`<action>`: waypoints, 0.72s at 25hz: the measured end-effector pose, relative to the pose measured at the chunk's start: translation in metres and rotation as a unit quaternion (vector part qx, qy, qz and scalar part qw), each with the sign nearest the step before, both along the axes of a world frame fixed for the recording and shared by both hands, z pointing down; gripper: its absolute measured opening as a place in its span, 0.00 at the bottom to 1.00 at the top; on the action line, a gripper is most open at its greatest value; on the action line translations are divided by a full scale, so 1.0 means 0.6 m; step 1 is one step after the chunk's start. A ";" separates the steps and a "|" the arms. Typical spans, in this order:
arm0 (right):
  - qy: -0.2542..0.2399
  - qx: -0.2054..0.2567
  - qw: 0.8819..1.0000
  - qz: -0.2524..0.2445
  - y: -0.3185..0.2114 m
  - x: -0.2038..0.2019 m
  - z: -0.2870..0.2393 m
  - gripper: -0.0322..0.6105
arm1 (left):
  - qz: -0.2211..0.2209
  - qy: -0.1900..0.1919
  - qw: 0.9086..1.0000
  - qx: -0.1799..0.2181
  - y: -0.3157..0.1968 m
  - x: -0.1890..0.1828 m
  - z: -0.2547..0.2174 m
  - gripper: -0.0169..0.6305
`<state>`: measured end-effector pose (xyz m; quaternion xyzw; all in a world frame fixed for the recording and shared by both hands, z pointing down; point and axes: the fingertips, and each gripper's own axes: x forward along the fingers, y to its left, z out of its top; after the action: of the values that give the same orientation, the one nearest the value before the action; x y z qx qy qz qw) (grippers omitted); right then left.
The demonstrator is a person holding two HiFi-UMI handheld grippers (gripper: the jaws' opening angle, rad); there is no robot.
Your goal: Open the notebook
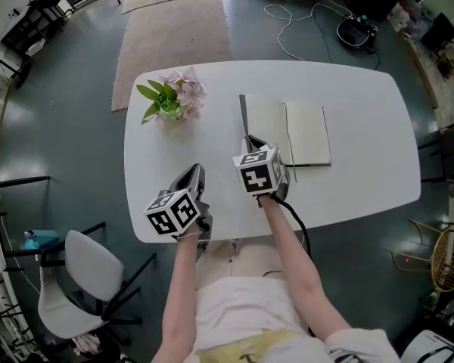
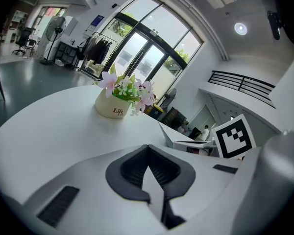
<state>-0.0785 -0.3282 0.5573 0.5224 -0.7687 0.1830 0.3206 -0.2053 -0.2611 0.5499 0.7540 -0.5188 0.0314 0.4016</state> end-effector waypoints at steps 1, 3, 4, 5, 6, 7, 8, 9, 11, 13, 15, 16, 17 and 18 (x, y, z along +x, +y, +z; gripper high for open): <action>0.002 -0.001 1.000 0.000 0.000 -0.002 0.005 0.10 | -0.001 -0.001 1.000 -0.001 0.000 -0.001 0.001 0.02; 0.004 -0.004 1.000 -0.001 -0.001 -0.007 0.014 0.10 | -0.005 -0.003 1.000 -0.003 0.001 -0.005 0.004 0.02; 0.004 -0.005 1.000 -0.003 -0.002 -0.010 0.019 0.10 | -0.007 -0.004 1.000 -0.004 0.001 -0.006 0.005 0.02; 0.005 -0.007 1.000 -0.004 -0.002 -0.013 0.024 0.10 | -0.008 -0.005 1.000 -0.005 0.002 -0.008 0.006 0.02; 0.005 -0.009 1.000 -0.005 -0.002 -0.015 0.029 0.10 | -0.010 -0.007 1.000 -0.006 0.004 -0.010 0.006 0.02; 0.004 -0.011 1.000 -0.005 -0.002 -0.018 0.033 0.10 | -0.011 -0.008 1.000 -0.007 0.005 -0.012 0.007 0.02; 0.005 -0.013 1.000 -0.005 -0.002 -0.019 0.037 0.09 | -0.012 -0.009 1.000 -0.008 0.006 -0.013 0.008 0.02; 0.006 -0.014 1.000 -0.005 -0.003 -0.021 0.042 0.09 | -0.014 -0.011 1.000 -0.009 0.007 -0.015 0.008 0.02; 0.008 -0.016 1.000 -0.005 -0.004 -0.023 0.050 0.09 | -0.016 -0.013 1.000 -0.010 0.008 -0.018 0.010 0.02; 0.008 -0.019 1.000 -0.005 -0.006 -0.025 0.057 0.09 | -0.018 -0.014 1.000 -0.011 0.008 -0.021 0.011 0.02; 0.008 -0.023 1.000 -0.006 -0.006 -0.027 0.062 0.09 | -0.019 -0.015 1.000 -0.012 0.009 -0.022 0.012 0.02; 0.008 -0.024 1.000 -0.006 -0.005 -0.028 0.065 0.09 | -0.020 -0.015 1.000 -0.013 0.009 -0.023 0.013 0.02; 0.007 -0.026 1.000 -0.006 -0.005 -0.028 0.068 0.09 | -0.020 -0.016 1.000 -0.013 0.009 -0.023 0.013 0.02; 0.005 -0.027 1.000 -0.005 -0.005 -0.029 0.070 0.09 | -0.021 -0.016 1.000 -0.013 0.009 -0.023 0.013 0.02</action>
<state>-0.0960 -0.3312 0.5994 0.5102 -0.7646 0.1996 0.3395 -0.2193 -0.2560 0.5577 0.7372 -0.5402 0.0419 0.4037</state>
